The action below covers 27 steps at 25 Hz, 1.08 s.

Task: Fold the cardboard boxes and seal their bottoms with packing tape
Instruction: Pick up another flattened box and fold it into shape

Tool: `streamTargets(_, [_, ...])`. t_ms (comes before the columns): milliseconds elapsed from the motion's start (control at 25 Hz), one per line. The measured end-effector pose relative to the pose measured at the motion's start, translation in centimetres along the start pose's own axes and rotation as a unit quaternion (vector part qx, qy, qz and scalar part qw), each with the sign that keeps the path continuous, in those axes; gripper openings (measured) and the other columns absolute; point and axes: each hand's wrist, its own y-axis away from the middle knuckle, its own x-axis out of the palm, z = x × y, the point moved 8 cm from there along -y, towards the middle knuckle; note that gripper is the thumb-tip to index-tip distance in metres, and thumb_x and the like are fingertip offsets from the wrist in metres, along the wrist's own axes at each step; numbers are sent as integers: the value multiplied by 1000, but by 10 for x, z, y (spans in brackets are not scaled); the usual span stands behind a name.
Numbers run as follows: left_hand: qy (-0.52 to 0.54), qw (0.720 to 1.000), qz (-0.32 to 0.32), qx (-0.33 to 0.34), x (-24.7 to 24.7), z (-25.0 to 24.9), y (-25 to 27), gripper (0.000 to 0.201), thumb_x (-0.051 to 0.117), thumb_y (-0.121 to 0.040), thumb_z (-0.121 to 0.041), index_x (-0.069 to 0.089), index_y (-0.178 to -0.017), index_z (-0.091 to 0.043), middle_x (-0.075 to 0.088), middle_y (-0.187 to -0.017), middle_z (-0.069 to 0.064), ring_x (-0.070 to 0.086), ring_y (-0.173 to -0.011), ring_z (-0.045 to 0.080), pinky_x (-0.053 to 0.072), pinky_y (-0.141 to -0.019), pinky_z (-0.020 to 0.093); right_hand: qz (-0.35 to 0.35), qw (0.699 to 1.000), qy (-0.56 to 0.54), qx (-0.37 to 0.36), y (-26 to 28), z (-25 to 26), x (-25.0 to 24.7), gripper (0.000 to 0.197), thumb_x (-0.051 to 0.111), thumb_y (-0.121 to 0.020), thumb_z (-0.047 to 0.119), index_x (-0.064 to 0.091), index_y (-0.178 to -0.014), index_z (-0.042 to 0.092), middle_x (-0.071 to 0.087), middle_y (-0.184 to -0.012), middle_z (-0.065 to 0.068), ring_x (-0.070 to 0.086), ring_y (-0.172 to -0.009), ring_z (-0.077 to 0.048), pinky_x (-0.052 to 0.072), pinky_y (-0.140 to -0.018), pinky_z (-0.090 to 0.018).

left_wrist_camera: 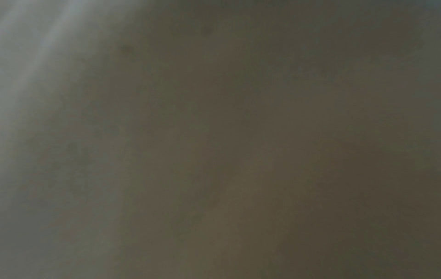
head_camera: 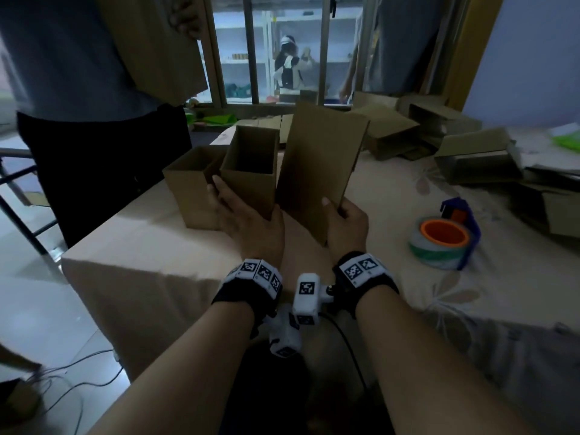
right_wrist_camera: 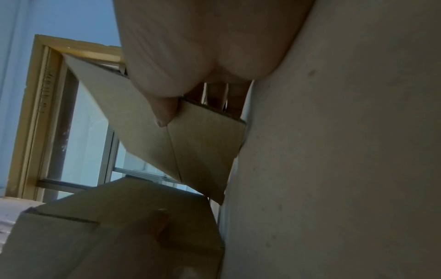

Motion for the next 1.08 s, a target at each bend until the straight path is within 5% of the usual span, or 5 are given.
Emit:
streamTargets(400, [-15,999,21,-20,1,0,4,97,61,-92,-20,-11,-155,-7,-21,-163,10,-6,-151,34,15,-118,62,-30,999,12,-20,1,4,-7,20,64,-91,31,72,-80,17,73,-82,-8,68,-86,-29,57,-81,-51])
streamTargets(640, [-10,999,32,6,5,-1,-1,100,66,-90,-12,-7,-157,-24,-22,-163,8,-10,-151,30,10,-118,64,-17,1000,-3,-16,3,8,-5,22,66,-92,27,69,-74,40,73,-81,10,70,-87,-18,58,-85,-44])
streamTargets(840, [-70,984,27,159,9,-26,15,102,65,-85,-54,-3,-155,-22,-4,-161,21,1,-150,41,5,-120,61,-60,998,-33,12,-1,-3,-16,14,65,-91,34,75,-86,26,74,-83,2,70,-85,-22,59,-82,-46])
streamTargets(960, [-92,913,88,388,34,-66,45,89,65,-88,-52,15,-152,-16,12,-158,22,11,-149,40,11,-121,55,-81,995,-60,25,-4,-4,-25,16,62,-95,29,75,-90,19,73,-84,3,70,-87,-22,57,-80,-38])
streamTargets(1080, [-60,914,270,298,67,-76,45,83,61,-93,-46,13,-156,-24,2,-165,11,0,-153,26,16,-122,49,-72,989,-116,60,-7,-5,-28,22,58,-98,28,75,-103,15,72,-89,6,67,-88,-14,55,-79,-27])
